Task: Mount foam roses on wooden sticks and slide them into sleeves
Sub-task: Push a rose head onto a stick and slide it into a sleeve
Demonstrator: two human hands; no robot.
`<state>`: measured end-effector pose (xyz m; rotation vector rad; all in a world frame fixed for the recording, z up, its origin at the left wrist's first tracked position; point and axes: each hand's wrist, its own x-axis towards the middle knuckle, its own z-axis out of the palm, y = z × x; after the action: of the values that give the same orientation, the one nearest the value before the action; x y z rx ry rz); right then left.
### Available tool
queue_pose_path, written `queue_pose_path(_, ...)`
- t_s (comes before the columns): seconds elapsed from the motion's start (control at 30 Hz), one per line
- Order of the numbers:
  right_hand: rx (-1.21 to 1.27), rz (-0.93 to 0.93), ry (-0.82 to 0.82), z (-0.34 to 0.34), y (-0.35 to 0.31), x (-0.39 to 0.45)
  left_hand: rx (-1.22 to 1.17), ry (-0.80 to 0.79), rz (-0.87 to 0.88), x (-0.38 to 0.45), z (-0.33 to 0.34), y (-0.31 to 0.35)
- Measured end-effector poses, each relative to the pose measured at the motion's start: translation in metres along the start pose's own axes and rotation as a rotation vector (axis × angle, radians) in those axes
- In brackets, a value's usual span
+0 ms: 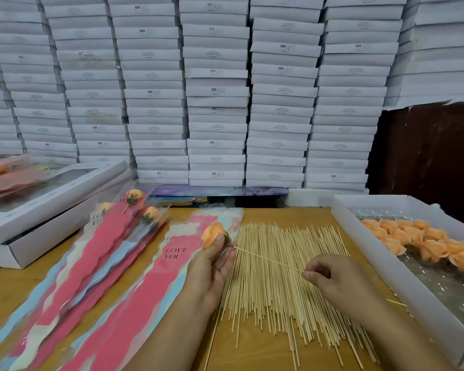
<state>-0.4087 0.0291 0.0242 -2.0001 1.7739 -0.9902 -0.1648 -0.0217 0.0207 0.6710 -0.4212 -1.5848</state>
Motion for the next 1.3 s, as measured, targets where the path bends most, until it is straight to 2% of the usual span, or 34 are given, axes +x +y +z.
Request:
queue_pose_path(0.4, -0.181, -0.040, -0.076, 0.0022, 0.0016, 0.0001, 0.005, -0.016, -0.009, -0.0021, -0.0002, -0.0031)
queue_pose_path(0.7, -0.040, 0.004, -0.007, 0.0018, 0.0015, 0.0006, -0.006, 0.011, -0.012, -0.0014, 0.0001, -0.0047)
queue_pose_path(0.87, -0.009, -0.019, -0.033, 0.0018, 0.0036, 0.0007, -0.013, 0.014, -0.017, -0.0027, 0.0001, -0.0047)
queue_pose_path(1.3, -0.075, -0.061, -0.054, 0.0039, 0.0039, -0.0002, -0.020, 0.011, -0.021, -0.0027, -0.0001, -0.0048)
